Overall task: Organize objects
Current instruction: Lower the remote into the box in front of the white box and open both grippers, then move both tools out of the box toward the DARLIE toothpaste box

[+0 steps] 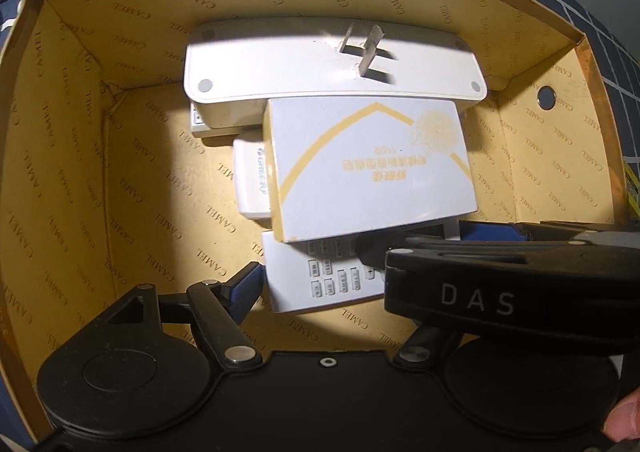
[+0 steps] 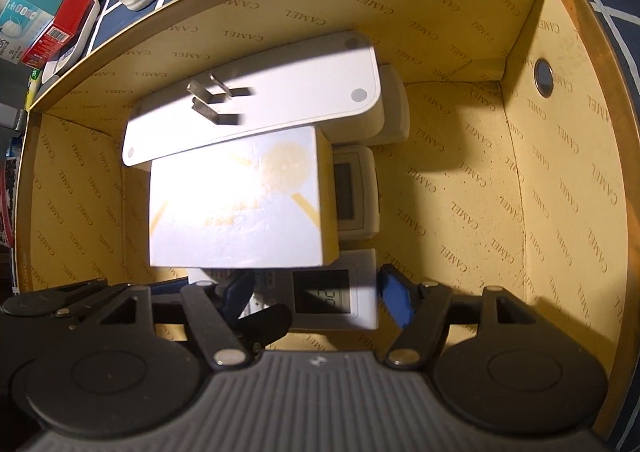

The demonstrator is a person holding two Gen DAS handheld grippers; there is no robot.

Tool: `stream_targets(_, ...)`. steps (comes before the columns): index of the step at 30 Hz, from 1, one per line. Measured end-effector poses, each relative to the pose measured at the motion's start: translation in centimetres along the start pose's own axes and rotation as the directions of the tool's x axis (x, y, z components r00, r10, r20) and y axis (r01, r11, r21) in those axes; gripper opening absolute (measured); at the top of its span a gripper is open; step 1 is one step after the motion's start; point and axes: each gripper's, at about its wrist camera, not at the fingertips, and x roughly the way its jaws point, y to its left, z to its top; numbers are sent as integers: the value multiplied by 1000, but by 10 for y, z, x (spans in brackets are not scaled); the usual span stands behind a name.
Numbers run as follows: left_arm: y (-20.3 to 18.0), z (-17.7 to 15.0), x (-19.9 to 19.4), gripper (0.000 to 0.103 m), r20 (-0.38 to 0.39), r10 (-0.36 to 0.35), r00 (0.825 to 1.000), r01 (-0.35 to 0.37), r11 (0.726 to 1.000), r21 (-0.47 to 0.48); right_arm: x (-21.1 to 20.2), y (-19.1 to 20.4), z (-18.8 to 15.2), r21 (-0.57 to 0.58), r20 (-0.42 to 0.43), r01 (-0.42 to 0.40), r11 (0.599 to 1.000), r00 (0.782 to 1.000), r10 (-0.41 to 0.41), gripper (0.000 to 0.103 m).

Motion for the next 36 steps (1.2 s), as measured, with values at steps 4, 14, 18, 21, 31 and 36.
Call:
stream_targets(4, 4, -6, -9, 75, 11, 11, 1000, -11, 1000, -15, -4, 1, -3, -14, 9, 19, 1000, 1000, -19, 69)
stream_targets(14, -3, -28, -42, 79, 64, 28, 998, -26, 999, -36, -35, 7, -19, -57, 59, 29, 998, 998, -26, 73)
stream_targets(18, -7, -34, -55, 83, 88, 34, 996, -31, 999, -39, -51, 7, -29, -64, 90, 22, 998, 996, -16, 78)
stream_targets(21, -19, -41, -59, 87, 114, 42, 993, -38, 999, -36, -63, 8, -32, -70, 118, 20, 997, 993, -12, 83)
stream_targets(31, -53, -71, -80, 90, 162, 30, 986, -30, 1000, -3, -104, -6, -58, -67, 195, 27, 997, 981, -14, 91)
stream_targets(36, -77, -81, -92, 94, 188, 30, 982, -36, 999, 30, -127, -24, -72, -44, 234, 20, 999, 972, -9, 95)
